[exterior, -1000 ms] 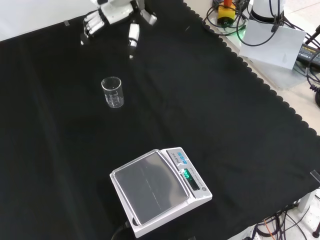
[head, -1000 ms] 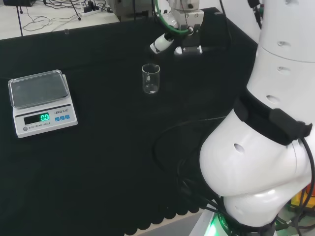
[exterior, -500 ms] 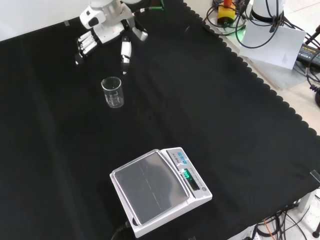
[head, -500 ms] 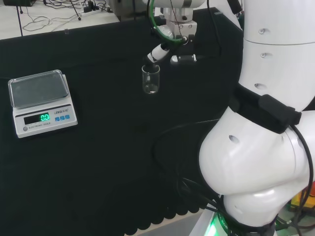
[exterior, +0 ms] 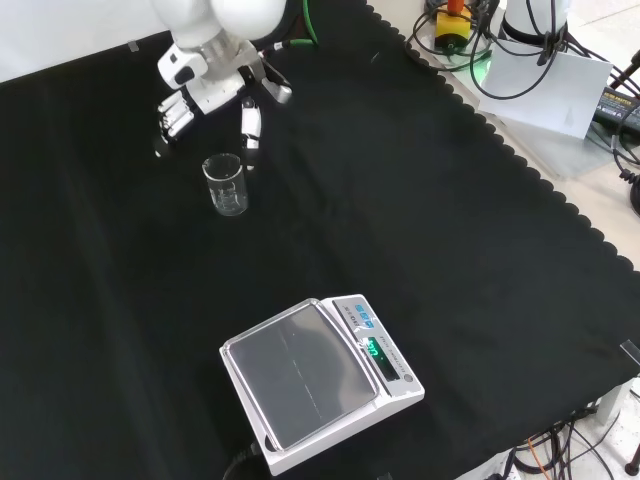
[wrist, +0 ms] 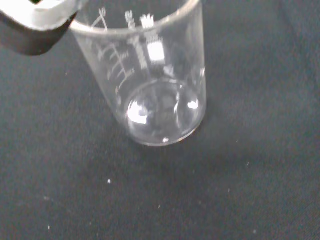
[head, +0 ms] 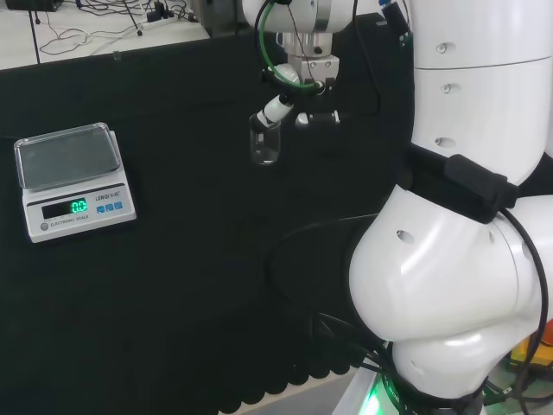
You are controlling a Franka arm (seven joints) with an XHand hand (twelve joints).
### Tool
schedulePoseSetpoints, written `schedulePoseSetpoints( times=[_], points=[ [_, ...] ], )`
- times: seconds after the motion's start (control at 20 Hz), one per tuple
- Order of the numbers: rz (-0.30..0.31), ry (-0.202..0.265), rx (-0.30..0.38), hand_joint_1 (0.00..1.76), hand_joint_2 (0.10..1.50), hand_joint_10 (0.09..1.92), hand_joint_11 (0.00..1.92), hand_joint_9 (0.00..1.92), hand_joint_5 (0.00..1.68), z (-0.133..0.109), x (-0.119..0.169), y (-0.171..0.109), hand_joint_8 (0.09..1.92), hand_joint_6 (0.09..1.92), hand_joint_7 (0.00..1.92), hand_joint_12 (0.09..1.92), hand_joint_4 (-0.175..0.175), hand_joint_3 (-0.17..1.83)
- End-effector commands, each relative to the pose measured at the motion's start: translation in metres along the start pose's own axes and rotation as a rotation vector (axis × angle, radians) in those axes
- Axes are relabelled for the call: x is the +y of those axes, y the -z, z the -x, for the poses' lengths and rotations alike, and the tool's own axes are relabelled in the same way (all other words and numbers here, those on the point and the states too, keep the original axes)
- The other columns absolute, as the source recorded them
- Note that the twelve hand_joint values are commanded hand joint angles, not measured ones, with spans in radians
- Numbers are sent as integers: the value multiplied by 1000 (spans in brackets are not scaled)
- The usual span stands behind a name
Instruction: Pick up the beaker.
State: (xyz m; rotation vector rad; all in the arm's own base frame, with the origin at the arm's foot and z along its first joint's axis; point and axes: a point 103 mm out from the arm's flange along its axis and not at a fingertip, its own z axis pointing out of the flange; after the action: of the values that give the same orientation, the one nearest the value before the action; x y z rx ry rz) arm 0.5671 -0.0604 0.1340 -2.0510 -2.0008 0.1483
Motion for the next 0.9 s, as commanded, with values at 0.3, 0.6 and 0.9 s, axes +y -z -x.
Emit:
schedulePoseSetpoints(
  times=[0.3, 0.6, 0.9],
  points=[
    [-33, 21, -9, 724, 673, 854, 0, 181, 173, -14, 12, -19, 756, 87, 110, 1140, 36, 366],
    [-60, 26, -15, 724, 673, 854, 0, 182, 178, -15, 15, -33, 755, 87, 110, 1136, 36, 365],
    [-80, 25, -24, 762, 672, 855, 0, 183, 192, -17, 17, -43, 754, 87, 113, 1143, 35, 365]
  ],
)
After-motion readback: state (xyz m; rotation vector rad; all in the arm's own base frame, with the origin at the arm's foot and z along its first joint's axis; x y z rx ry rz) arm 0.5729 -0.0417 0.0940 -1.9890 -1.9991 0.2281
